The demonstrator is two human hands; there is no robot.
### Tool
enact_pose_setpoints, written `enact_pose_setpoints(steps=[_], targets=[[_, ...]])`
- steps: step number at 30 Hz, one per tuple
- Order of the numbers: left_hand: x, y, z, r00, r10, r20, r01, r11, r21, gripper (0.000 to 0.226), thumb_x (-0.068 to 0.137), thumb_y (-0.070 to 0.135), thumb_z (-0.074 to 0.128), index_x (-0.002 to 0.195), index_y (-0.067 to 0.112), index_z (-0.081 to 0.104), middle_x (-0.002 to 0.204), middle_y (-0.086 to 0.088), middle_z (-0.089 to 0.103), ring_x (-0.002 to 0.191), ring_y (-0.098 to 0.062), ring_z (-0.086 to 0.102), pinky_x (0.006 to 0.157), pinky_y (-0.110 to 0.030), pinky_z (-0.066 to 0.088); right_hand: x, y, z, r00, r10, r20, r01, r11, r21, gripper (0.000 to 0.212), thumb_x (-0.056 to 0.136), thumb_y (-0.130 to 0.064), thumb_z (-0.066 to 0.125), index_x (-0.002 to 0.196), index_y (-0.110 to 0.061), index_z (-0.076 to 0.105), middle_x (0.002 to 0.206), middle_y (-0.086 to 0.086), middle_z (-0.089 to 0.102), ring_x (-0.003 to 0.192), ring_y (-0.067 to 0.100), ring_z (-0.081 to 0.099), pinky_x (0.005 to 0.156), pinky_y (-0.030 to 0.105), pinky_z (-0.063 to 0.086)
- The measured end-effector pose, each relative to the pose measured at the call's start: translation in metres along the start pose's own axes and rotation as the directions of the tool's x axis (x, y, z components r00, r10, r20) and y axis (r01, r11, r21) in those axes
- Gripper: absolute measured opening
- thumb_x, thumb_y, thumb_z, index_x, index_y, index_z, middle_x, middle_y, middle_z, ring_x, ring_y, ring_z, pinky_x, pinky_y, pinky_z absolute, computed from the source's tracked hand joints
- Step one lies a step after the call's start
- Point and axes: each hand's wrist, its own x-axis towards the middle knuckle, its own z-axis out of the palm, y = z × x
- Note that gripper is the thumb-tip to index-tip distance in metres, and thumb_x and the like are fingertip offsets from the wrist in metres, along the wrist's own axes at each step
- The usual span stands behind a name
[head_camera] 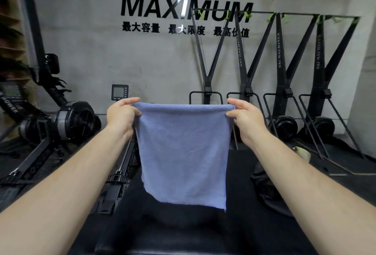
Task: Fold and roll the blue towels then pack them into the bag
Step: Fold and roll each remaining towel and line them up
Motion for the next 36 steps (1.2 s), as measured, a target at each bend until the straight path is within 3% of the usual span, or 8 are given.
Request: enact_pose_setpoints(steps=[7,12,16,24,26,28,31,36], targets=[[-0.001,0.02,0.0,0.997,0.066,0.039,-0.065,0.997,-0.031,0.044,0.075,-0.011,0.066,0.099,0.024,0.076,0.105,0.003,0.071,0.093,-0.014,0.063,0.082,-0.025,0.051,0.003,-0.014,0.001,0.999,-0.009,-0.052,0.014,0.995,0.094,0.014,0.081,-0.017,0.082,0.095,-0.019,0.08,0.102,-0.004,0.078,0.104,0.013,0.07,0.085,0.026,0.054],[-0.007,0.02,-0.001,0.97,0.237,0.06,-0.242,0.964,0.105,0.036,0.081,-0.008,0.072,0.108,0.017,0.073,0.096,0.003,0.07,0.084,-0.003,0.065,0.065,-0.005,0.047,0.004,-0.01,-0.001,0.991,-0.101,-0.087,0.094,0.992,-0.086,0.025,0.096,-0.013,0.066,0.119,-0.02,0.073,0.111,-0.008,0.071,0.102,0.004,0.064,0.087,0.017,0.048],[0.003,0.009,-0.007,0.946,0.323,0.039,-0.317,0.888,0.333,0.03,0.085,-0.004,0.07,0.106,0.017,0.074,0.097,0.004,0.071,0.096,-0.013,0.066,0.085,-0.02,0.05,0.008,0.002,-0.002,0.982,-0.155,-0.111,0.111,0.938,-0.329,0.028,0.102,-0.013,0.054,0.123,-0.017,0.071,0.114,-0.007,0.066,0.109,0.011,0.058,0.09,0.022,0.042],[0.052,-0.038,-0.004,0.917,0.35,0.191,-0.378,0.607,0.699,0.022,0.097,0.006,0.057,0.108,0.014,0.074,0.11,-0.005,0.071,0.104,-0.022,0.064,0.085,-0.027,0.043,0.046,0.049,0.007,0.965,-0.232,0.124,0.241,0.595,-0.767,0.029,0.097,-0.006,0.046,0.07,-0.01,0.056,0.094,0.006,0.052,0.074,0.019,0.054,0.061,0.031,0.04],[0.067,-0.056,-0.001,0.93,0.317,0.185,-0.346,0.588,0.731,0.02,0.097,0.008,0.055,0.098,0.015,0.073,0.105,-0.008,0.07,0.097,-0.024,0.062,0.08,-0.03,0.042,0.057,0.062,0.013,0.972,-0.209,0.111,0.218,0.604,-0.767,0.035,0.094,-0.004,0.045,0.06,-0.009,0.045,0.078,0.008,0.042,0.062,0.019,0.043,0.054,0.031,0.033],[0.076,-0.069,0.004,0.948,0.274,0.162,-0.299,0.59,0.75,0.019,0.099,0.007,0.052,0.1,0.01,0.071,0.101,-0.004,0.068,0.092,-0.02,0.057,0.078,-0.03,0.039,0.069,0.073,0.019,0.984,-0.161,0.075,0.164,0.654,-0.738,0.031,0.099,-0.009,0.048,0.071,0.002,0.055,0.073,0.017,0.05,0.066,0.029,0.046,0.058,0.041,0.04],[0.087,-0.08,0.013,0.957,0.258,0.13,-0.27,0.636,0.723,0.021,0.1,0.007,0.05,0.106,0.007,0.07,0.098,0.002,0.063,0.093,-0.015,0.053,0.078,-0.025,0.036,0.087,0.082,0.027,0.991,-0.13,0.019,0.108,0.723,-0.682,0.027,0.105,-0.029,0.052,0.091,-0.006,0.058,0.084,0.001,0.058,0.083,0.022,0.054,0.072,0.032,0.037],[0.088,-0.083,0.018,0.966,0.249,0.075,-0.247,0.79,0.561,0.017,0.102,0.013,0.05,0.101,0.018,0.067,0.089,0.021,0.059,0.08,0.003,0.055,0.063,-0.004,0.035,0.099,0.091,0.028,0.984,-0.178,0.012,0.154,0.813,-0.561,0.031,0.105,-0.039,0.05,0.089,-0.014,0.054,0.081,-0.004,0.055,0.071,0.009,0.049,0.062,0.016,0.037]])
